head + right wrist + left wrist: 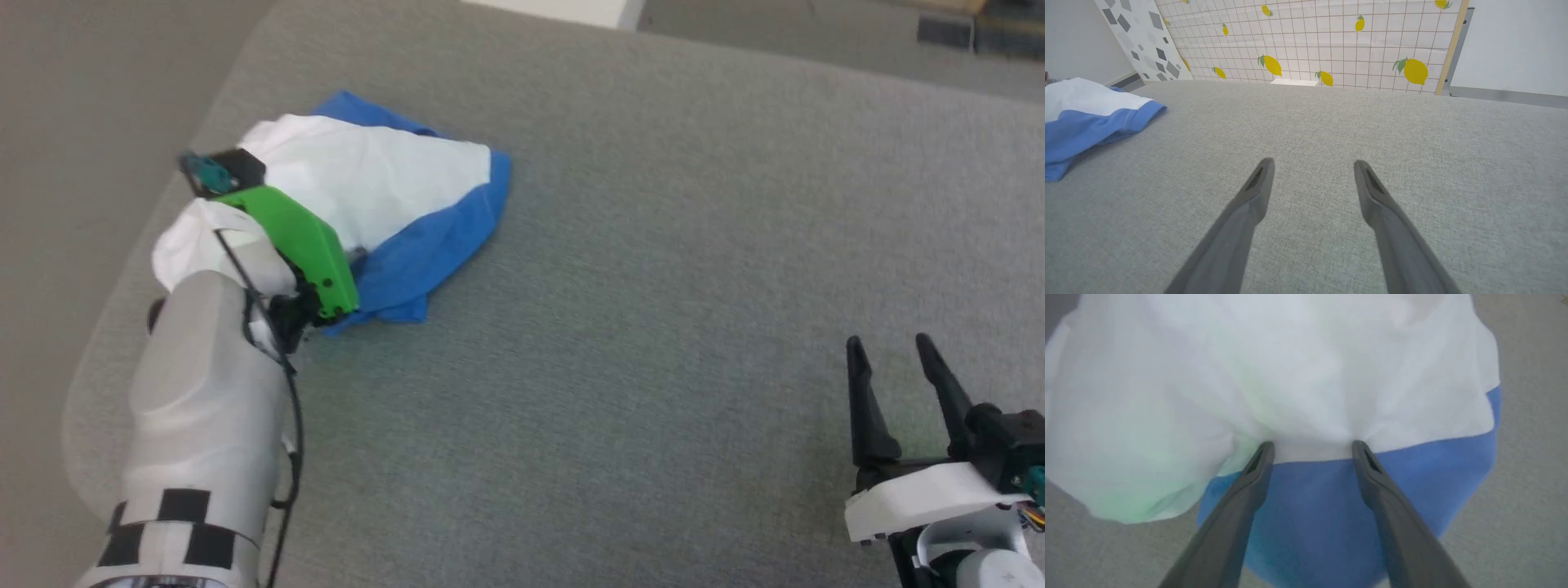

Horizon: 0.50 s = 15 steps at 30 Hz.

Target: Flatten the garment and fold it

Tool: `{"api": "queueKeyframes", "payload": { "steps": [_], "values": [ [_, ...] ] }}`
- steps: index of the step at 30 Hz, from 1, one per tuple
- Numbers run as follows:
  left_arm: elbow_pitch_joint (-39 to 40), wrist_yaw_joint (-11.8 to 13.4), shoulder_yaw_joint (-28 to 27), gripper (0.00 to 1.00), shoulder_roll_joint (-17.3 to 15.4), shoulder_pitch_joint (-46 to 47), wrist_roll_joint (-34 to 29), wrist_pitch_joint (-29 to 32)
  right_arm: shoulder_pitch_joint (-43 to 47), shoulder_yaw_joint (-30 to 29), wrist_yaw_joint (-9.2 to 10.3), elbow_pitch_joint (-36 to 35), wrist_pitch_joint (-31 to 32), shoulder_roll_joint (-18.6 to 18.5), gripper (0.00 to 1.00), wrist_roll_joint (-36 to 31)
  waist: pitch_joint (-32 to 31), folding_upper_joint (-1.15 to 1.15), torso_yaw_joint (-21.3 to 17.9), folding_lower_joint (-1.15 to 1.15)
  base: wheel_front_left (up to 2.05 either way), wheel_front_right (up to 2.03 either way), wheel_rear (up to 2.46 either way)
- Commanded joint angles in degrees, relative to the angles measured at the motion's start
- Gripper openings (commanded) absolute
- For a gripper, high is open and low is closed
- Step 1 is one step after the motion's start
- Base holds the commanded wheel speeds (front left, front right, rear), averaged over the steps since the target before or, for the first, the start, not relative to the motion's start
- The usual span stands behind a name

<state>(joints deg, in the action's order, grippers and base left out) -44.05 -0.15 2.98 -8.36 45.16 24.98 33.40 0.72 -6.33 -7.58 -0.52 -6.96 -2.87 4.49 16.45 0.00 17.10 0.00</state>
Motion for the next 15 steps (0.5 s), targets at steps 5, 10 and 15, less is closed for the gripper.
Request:
{"api": "queueKeyframes", "payload": {
  "steps": [5,10,15],
  "values": [
    [-4.4,0.7,1.1,1.00,2.5,-0.2,2.1,4.2,0.1,-0.9,0.09,-3.0,1.3,0.0,1.00,-0.9,6.2,0.00,-3.0,0.00,0.00,0.00,0.00],
    [-6.1,0.0,2.3,0.00,3.9,-1.5,2.7,2.4,0.6,-1.3,0.09,-4.0,2.2,0.0,1.00,-1.1,6.8,0.00,-1.8,0.00,0.00,0.00,0.00],
    [-6.5,1.4,1.5,0.00,4.2,-2.4,2.6,-6.2,0.6,-0.9,0.09,-3.6,2.1,0.0,1.00,-0.8,5.3,0.00,-0.3,0.00,0.00,0.00,0.00]
  ]
}}
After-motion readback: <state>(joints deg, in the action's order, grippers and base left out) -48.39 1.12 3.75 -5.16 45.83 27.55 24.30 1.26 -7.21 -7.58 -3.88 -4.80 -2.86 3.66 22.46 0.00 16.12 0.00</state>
